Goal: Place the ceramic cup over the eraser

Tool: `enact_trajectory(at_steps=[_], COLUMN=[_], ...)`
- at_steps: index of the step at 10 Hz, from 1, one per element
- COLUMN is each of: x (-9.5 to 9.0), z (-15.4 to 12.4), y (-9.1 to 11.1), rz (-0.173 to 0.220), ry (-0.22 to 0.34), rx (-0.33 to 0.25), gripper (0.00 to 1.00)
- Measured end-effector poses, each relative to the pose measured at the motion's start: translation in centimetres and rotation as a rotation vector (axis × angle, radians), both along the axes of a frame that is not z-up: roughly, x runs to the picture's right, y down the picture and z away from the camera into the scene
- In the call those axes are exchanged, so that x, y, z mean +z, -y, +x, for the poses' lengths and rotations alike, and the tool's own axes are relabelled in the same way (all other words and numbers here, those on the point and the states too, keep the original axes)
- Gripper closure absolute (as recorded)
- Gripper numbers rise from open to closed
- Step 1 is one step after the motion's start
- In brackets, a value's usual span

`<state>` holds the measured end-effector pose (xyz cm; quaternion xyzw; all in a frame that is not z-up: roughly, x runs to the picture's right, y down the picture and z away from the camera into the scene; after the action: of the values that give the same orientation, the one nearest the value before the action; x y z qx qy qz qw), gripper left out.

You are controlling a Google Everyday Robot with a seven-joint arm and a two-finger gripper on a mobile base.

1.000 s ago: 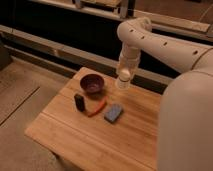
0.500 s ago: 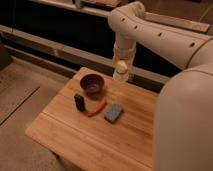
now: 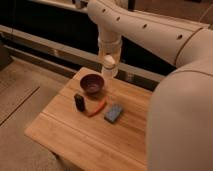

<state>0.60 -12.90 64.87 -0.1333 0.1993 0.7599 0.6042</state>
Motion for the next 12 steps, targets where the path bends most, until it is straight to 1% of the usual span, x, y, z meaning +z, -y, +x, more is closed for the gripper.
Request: enact_trajectory(at_steps=[1,3,4,5,6,9,10,12], x=[-0.8,-2.4,-2.8,-3.0,-3.2,-2.7,-2.3,-1.6], z=[-1.0,-2.8,-3.4,-3.6,-4.1,-6.5,-7.6,-9.5], y=[-0.2,-0.8,-1.0,-1.1,-1.2,-1.5,-1.7,-2.1], rz=[-0.013,-0.066,-0.09,-0.103,-0.126,-0.166,-0.176,-0.181], ry=[0.025,0.093,0.123,0.139,0.165,0.21,0.21,0.198], rx=[-0.014,-0.029,-0.029,-0.029,-0.029,-0.055,-0.08,-0.128], gripper=[1.0,1.0,1.0,1.0,1.0,1.0,1.0,1.0])
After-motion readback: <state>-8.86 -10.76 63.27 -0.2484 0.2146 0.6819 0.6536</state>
